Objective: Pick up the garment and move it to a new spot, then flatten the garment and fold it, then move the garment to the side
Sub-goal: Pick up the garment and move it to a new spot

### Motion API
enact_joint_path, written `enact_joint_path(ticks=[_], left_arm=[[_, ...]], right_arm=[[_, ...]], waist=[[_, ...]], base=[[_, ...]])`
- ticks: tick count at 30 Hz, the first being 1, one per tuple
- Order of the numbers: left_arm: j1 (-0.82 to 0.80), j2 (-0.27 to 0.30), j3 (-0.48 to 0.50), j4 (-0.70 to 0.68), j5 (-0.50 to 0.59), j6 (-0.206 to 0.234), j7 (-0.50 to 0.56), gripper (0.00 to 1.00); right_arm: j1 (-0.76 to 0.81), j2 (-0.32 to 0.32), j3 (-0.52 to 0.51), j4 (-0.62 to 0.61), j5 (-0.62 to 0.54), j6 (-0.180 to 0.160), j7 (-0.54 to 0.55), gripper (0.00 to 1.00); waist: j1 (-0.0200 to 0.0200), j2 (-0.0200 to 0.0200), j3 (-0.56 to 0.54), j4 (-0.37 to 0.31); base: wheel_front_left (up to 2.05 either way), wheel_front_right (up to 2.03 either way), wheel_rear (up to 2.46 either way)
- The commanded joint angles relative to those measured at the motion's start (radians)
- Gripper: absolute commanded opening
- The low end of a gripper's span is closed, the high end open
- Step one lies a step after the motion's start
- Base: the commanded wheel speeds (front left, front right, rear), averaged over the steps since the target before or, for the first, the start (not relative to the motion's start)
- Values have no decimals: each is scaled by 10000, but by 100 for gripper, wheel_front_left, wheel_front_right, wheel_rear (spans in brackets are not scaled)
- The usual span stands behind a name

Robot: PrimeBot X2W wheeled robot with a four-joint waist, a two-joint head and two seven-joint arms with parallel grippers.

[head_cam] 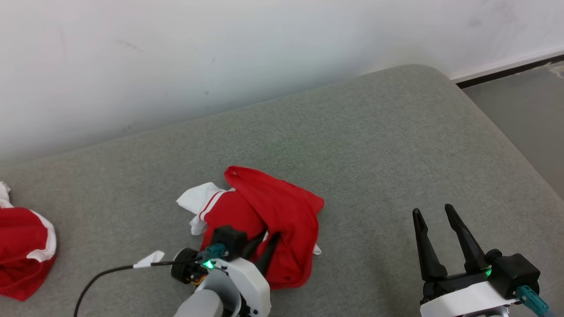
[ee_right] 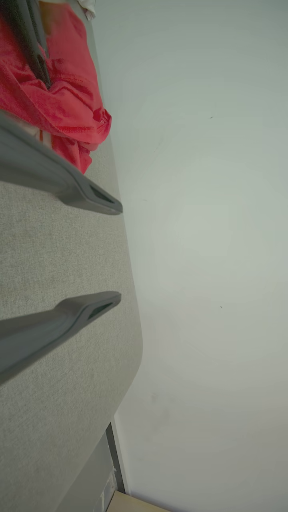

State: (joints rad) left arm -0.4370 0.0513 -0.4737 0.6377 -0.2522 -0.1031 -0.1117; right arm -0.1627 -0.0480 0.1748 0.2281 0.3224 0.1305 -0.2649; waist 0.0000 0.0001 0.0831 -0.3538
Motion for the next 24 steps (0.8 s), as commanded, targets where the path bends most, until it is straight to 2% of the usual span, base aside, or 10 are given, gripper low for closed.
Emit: enact_joint_path(ticks=[1,7,14,19,24], left_arm=[[-168,28,-124,169,-97,-20,-204,100],[-635,14,-751,506,-649,50,-864,100],[-748,51,-787,-167,-944,335,-1181,100],[-272,522,-302,-1152,-1174,767,-1241,100],[463,1222,401,-2138,-1416,1327,-1283,100]], right_arm=[[-18,-41,-11,35,100,4,9,100],[103,-44,-9,89,67,4,9,100],[266,-43,-304,66,-140,4,9,100],[428,-46,-438,-31,-233,4,9,100],[521,-44,-501,-193,-245,4,9,100]], waist=[[0,-1,-28,92],[0,-1,-191,605],[0,-1,-509,1423],[0,-1,-714,1976],[0,-1,-754,2357]], base=[[0,0,0],[0,0,0],[0,0,0],[0,0,0],[0,0,0]])
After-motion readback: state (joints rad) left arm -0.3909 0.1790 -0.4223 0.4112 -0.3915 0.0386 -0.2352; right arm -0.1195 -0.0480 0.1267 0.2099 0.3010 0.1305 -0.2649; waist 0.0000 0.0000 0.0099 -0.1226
